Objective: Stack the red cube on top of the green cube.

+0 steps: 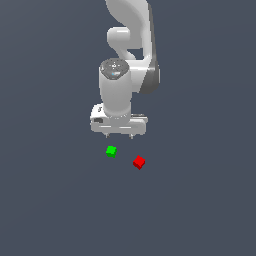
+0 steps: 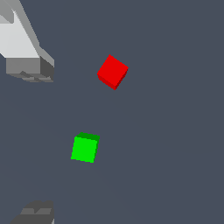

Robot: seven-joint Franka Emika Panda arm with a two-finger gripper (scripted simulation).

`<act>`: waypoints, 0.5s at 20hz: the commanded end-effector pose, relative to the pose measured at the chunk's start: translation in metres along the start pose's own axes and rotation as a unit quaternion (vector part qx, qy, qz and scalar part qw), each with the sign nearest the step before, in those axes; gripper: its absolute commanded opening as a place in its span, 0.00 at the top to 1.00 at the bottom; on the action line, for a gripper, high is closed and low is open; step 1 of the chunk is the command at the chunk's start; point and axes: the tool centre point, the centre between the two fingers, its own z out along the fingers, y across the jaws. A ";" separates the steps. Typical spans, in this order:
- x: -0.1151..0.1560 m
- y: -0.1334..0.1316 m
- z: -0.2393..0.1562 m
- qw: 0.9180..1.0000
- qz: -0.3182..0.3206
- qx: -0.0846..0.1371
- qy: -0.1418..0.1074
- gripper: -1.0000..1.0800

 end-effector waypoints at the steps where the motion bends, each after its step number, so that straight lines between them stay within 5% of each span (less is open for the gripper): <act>1: 0.000 0.000 0.000 1.000 0.000 0.000 0.000 0.04; 10: 0.001 -0.008 0.007 1.000 0.022 0.000 0.000 0.04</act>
